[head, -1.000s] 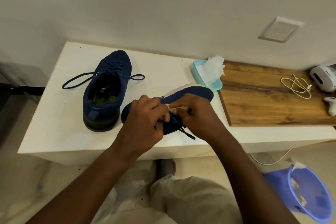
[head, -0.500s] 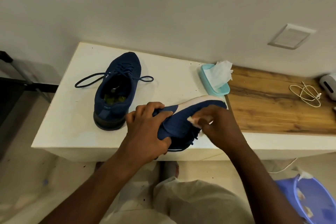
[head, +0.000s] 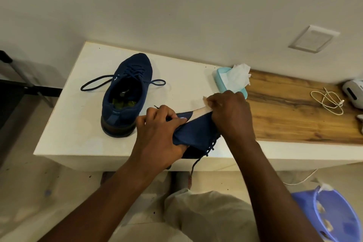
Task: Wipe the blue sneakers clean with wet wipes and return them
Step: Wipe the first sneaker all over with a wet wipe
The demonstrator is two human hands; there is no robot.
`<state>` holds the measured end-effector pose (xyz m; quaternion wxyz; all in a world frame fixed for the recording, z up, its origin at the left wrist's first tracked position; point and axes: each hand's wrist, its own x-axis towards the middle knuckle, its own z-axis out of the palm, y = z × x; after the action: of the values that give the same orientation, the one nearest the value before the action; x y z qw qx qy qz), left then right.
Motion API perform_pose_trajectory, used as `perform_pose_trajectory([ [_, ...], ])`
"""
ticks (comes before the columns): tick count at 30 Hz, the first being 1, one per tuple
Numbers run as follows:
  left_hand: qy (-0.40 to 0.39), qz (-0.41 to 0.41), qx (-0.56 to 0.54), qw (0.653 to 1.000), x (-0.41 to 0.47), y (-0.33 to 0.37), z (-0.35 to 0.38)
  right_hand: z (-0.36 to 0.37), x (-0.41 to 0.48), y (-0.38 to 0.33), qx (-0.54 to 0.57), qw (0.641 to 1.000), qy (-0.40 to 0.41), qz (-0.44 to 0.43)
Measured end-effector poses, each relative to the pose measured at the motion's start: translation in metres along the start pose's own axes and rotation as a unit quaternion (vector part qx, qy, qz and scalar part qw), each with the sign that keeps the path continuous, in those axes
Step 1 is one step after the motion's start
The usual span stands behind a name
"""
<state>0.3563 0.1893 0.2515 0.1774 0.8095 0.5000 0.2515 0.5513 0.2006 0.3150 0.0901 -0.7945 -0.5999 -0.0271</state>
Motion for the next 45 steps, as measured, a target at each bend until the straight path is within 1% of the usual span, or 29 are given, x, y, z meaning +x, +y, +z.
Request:
perform_pose_trajectory([
  [1, 0.002, -0.002, 0.005, 1.000, 0.001, 0.000, 0.000, 0.002, 0.000, -0.004, -0.029, 1.000, 0.006, -0.005],
  [2, 0.005, -0.005, 0.009, 1.000, 0.002, 0.001, 0.001, 0.005, -0.003, -0.015, -0.057, 0.998, -0.001, -0.039],
  [4, 0.007, -0.011, 0.011, 1.000, 0.002, 0.002, 0.001, 0.016, -0.017, -0.037, -0.068, 0.990, -0.046, -0.115],
  [5, 0.008, -0.012, 0.012, 1.000, 0.002, 0.003, 0.001, 0.018, -0.020, -0.040, -0.065, 0.987, -0.063, -0.135],
  [6, 0.009, -0.013, 0.012, 1.000, 0.002, 0.003, 0.000, 0.016, -0.017, -0.038, -0.059, 0.986, -0.073, -0.136],
  [7, 0.010, -0.012, 0.010, 1.000, 0.002, 0.003, 0.000, 0.011, -0.010, -0.030, -0.048, 0.990, -0.066, -0.118],
  [10, 0.005, -0.001, 0.012, 1.000, 0.001, 0.003, -0.001, 0.004, 0.003, -0.005, -0.042, 0.999, -0.001, -0.013],
  [11, 0.004, 0.000, 0.014, 1.000, 0.002, 0.003, 0.000, 0.007, 0.002, -0.007, -0.050, 0.999, 0.010, -0.009],
  [12, 0.002, -0.003, 0.014, 1.000, 0.002, 0.003, 0.000, 0.010, -0.001, -0.015, -0.052, 0.998, 0.002, -0.033],
  [15, -0.009, -0.013, 0.017, 1.000, 0.002, 0.004, 0.000, 0.020, -0.018, -0.036, -0.020, 0.989, -0.075, -0.127],
  [16, -0.009, -0.012, 0.020, 1.000, 0.001, 0.004, 0.000, 0.017, -0.017, -0.033, -0.005, 0.988, -0.079, -0.136],
  [18, -0.006, -0.010, 0.024, 1.000, 0.001, 0.003, 0.000, 0.011, -0.005, -0.012, -0.003, 0.994, -0.035, -0.101],
  [20, -0.009, -0.013, 0.029, 0.999, 0.003, 0.002, 0.000, 0.006, 0.004, 0.023, -0.040, 0.999, 0.033, -0.016],
  [21, -0.011, -0.017, 0.031, 0.999, 0.004, 0.001, 0.000, 0.005, 0.005, 0.039, -0.032, 0.998, 0.055, 0.030],
  [23, -0.012, -0.021, 0.037, 0.999, 0.005, 0.001, 0.000, 0.007, -0.001, 0.054, 0.051, 0.991, 0.068, 0.105],
  [24, -0.014, -0.021, 0.039, 0.999, 0.006, 0.002, 0.000, 0.009, -0.006, 0.054, 0.091, 0.986, 0.063, 0.123],
  [25, -0.014, -0.020, 0.040, 0.999, 0.006, 0.002, 0.001, 0.011, -0.010, 0.049, 0.122, 0.983, 0.063, 0.122],
  [26, -0.012, -0.018, 0.039, 0.999, 0.006, 0.002, 0.001, 0.013, -0.013, 0.042, 0.139, 0.983, 0.067, 0.098],
  [27, -0.011, -0.017, 0.037, 0.999, 0.007, 0.002, 0.000, 0.015, -0.015, 0.031, 0.148, 0.985, 0.066, 0.055],
  [28, -0.012, -0.016, 0.037, 0.999, 0.007, 0.002, 0.000, 0.018, -0.016, 0.019, 0.129, 0.990, 0.054, 0.005],
  [30, -0.022, -0.013, 0.034, 0.999, 0.007, 0.002, -0.001, 0.025, -0.020, -0.006, 0.033, 0.995, 0.009, -0.098],
  [31, -0.030, -0.007, 0.034, 0.999, 0.006, 0.002, -0.002, 0.028, -0.023, -0.014, 0.004, 0.991, -0.008, -0.130],
  [32, -0.042, 0.001, 0.034, 0.999, 0.005, 0.002, -0.005, 0.029, -0.023, -0.016, -0.010, 0.990, -0.013, -0.142],
  [34, -0.076, 0.015, 0.036, 0.996, 0.004, 0.000, -0.011, 0.026, -0.018, -0.007, -0.005, 0.994, 0.020, -0.111],
  [36, -0.103, 0.016, 0.043, 0.994, 0.005, 0.000, -0.020, 0.026, -0.009, 0.014, 0.002, 0.996, 0.080, -0.050],
  [38, -0.098, 0.011, 0.065, 0.993, 0.008, 0.004, -0.030, 0.028, 0.000, 0.031, 0.026, 0.992, 0.123, 0.009],
  [41, -0.079, -0.012, 0.094, 0.992, 0.011, 0.016, -0.049, 0.037, 0.011, 0.039, 0.056, 0.986, 0.140, 0.067],
  [45, -0.106, -0.050, 0.132, 0.984, 0.013, 0.028, -0.069, 0.041, 0.020, 0.045, 0.128, 0.974, 0.149, 0.112],
])
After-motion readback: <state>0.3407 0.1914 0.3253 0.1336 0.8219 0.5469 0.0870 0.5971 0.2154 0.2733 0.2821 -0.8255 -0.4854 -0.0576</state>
